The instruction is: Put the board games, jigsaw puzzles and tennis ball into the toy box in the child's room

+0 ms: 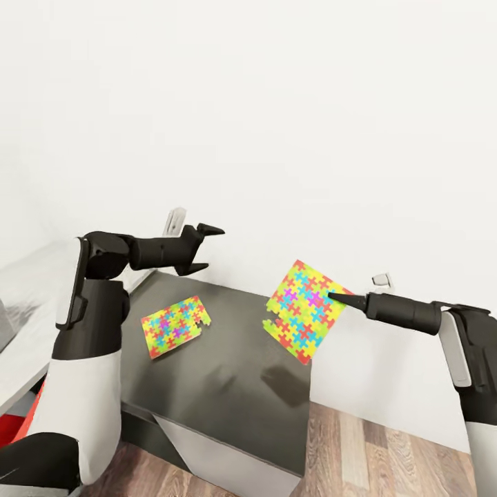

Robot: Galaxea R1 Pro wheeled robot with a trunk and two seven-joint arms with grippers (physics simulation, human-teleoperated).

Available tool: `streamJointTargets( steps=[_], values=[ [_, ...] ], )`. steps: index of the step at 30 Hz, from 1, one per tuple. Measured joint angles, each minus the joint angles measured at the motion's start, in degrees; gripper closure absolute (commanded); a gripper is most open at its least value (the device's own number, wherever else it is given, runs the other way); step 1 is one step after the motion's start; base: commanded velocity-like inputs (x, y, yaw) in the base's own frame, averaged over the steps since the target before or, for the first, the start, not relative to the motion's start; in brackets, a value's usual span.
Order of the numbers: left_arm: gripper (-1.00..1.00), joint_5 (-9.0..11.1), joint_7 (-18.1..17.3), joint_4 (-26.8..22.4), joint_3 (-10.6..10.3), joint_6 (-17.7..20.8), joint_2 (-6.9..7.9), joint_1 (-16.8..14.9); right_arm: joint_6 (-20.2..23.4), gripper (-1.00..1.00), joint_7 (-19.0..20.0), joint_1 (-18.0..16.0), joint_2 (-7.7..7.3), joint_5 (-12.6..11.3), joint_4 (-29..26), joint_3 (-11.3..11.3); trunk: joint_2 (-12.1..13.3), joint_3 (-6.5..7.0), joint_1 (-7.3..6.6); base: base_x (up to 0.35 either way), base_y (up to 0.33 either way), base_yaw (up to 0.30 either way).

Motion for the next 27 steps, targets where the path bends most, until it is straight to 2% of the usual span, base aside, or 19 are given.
streamJointTargets(
  steps=[4,12,19,24,25,27],
  values=[
    [-1.0,0.05,0.4,-0.01,1.54,-0.25,-0.38,-0.18,0.01,1.0,0.01,-0.33,-0.25,-0.01,-0.54,-0.15,0.0,-0.21,0.0,0.0,0.0,0.249],
    [-1.0,0.13,1.02,-0.08,1.86,-2.9,-0.34,-0.42,0.03,1.0,0.02,-0.37,-0.33,-0.05,-0.99,-0.03,3.19,0.83,-1.75,0.0,0.0,0.254],
    [-1.0,0.3,1.32,-0.09,2.52,-3.11,0.04,-0.62,0.01,1.0,0.04,-1.08,-0.25,-0.08,-1.25,-0.05,6.0,1.6,-3.29,0.0,0.0,0.191],
    [-1.0,3.36,1.52,-0.1,3.58,-2.9,0.88,-0.61,0.01,1.0,-0.02,-3.45,-0.01,0.01,-0.1,0.01,8.01,2.23,-4.39,0.0,0.0,0.241],
    [-1.0,5.25,1.51,-0.1,3.7,-2.86,1.87,-0.63,-0.03,1.0,-0.07,-4.3,0.1,0.11,0.98,0.06,8.41,2.39,-4.61,0.0,0.0,0.261],
    [-1.0,7.35,1.55,-0.09,3.86,-2.77,2.89,-0.66,0.0,1.0,-0.1,-5.13,0.16,0.11,2.18,0.14,9.21,2.77,-5.05,0.0,0.0,0.251]
  ],
)
